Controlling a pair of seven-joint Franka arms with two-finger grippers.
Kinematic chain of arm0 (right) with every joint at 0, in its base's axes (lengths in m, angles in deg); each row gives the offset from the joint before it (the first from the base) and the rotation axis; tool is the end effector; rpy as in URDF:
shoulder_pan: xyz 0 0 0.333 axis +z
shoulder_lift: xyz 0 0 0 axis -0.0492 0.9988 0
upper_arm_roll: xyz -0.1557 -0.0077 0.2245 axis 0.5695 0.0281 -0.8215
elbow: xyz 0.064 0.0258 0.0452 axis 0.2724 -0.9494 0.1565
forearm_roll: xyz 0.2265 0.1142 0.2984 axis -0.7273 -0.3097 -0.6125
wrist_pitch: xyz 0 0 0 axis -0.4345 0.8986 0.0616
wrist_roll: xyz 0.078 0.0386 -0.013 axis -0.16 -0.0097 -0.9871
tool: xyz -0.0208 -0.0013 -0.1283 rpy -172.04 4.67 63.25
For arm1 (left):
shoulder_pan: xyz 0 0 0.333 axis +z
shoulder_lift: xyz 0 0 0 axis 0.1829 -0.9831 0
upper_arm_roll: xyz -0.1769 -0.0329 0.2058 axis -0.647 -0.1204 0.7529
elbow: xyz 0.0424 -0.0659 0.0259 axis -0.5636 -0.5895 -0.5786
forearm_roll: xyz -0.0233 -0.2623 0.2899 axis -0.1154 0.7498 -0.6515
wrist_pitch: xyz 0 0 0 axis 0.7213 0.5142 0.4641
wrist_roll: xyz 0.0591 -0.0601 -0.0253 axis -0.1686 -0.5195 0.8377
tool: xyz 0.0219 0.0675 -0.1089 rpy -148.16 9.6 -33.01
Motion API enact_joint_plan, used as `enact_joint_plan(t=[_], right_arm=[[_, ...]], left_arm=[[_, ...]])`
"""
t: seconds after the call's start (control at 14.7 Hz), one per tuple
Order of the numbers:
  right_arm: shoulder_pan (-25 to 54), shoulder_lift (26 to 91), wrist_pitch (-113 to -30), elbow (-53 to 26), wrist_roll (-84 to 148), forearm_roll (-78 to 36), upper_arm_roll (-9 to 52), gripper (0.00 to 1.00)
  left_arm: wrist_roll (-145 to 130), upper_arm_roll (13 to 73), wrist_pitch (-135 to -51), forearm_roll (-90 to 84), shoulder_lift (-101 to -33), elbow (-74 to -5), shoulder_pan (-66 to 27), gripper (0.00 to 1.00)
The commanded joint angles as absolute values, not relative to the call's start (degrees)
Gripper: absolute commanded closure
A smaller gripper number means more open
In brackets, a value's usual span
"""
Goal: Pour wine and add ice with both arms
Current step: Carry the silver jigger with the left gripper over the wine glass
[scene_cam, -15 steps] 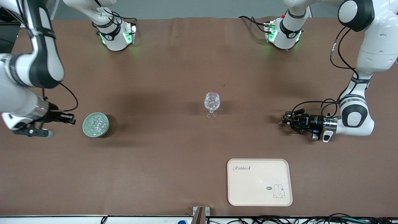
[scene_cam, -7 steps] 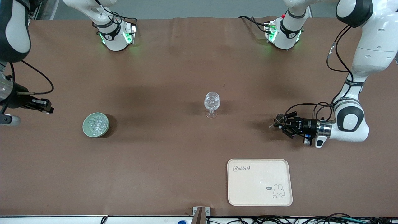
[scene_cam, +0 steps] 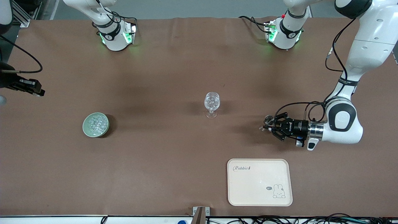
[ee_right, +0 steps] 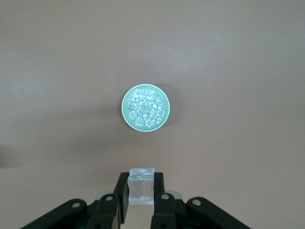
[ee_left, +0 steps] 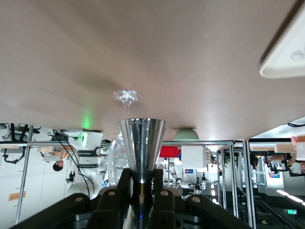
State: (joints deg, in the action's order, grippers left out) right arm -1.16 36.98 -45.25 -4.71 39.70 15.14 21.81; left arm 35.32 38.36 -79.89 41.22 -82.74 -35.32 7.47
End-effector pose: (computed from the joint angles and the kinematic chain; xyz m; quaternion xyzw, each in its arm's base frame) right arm 0.5574 -0.0387 0.5349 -0.9976 0.0617 0.0299 0.0049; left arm 0.6088 -0.1245 0.1874 0.6523 0.5032 -0.4472 0.3482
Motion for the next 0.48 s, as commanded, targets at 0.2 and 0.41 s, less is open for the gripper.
enact_joint_plan(t=[0.2,0.41], right_arm=[[-1.85,34.24,-45.77,-7.86,39.50,15.80,21.20,0.96],[-1.77,34.50,-45.77,-7.77,39.50,15.80,21.20,0.96]], left_arm=[[40.69,34.04,-86.34,42.33,-76.15,-40.06,5.38,0.99],[45.53,34.04,-90.92,42.24,-72.11,-42.87,1.33,0.99]])
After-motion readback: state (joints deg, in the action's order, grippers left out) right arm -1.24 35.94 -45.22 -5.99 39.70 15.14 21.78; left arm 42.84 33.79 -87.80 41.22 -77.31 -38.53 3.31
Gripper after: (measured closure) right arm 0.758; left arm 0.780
